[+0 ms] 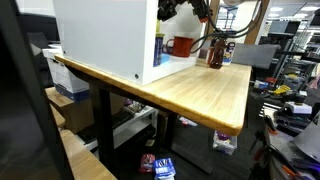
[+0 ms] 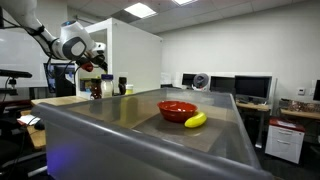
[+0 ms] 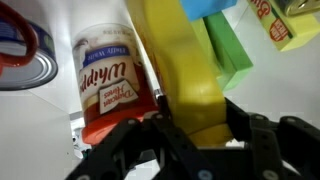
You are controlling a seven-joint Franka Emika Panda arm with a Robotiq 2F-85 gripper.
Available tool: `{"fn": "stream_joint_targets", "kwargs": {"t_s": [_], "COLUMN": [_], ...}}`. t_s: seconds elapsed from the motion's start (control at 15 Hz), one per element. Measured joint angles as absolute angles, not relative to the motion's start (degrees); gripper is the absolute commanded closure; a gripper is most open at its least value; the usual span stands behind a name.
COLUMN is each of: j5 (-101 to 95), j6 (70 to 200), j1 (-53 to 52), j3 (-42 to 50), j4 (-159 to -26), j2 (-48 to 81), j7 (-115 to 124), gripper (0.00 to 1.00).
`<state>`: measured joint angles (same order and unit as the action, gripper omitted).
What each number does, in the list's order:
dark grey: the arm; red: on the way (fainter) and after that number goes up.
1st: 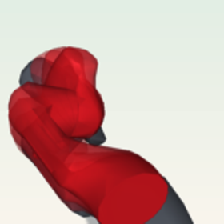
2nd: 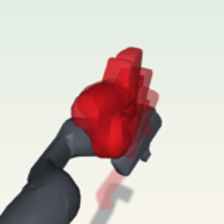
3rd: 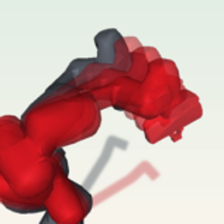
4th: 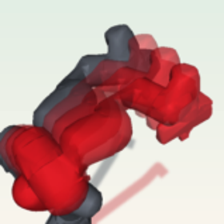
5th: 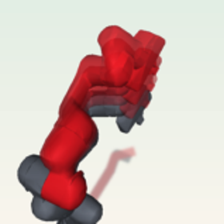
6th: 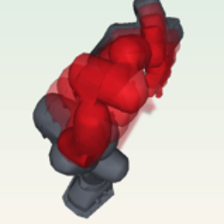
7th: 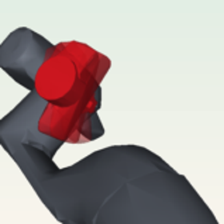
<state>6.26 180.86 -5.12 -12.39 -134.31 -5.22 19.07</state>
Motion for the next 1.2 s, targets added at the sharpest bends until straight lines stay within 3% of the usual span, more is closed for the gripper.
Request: {"fn": "stream_joint_targets", "kwargs": {"t_s": [1.2], "j5": [5.5], "j6": [176.4], "j1": [-6.9], "j3": [-10.9], "j4": [-140.3], "j2": [-13.2], "j7": [15.4], "gripper": [0.73]}}
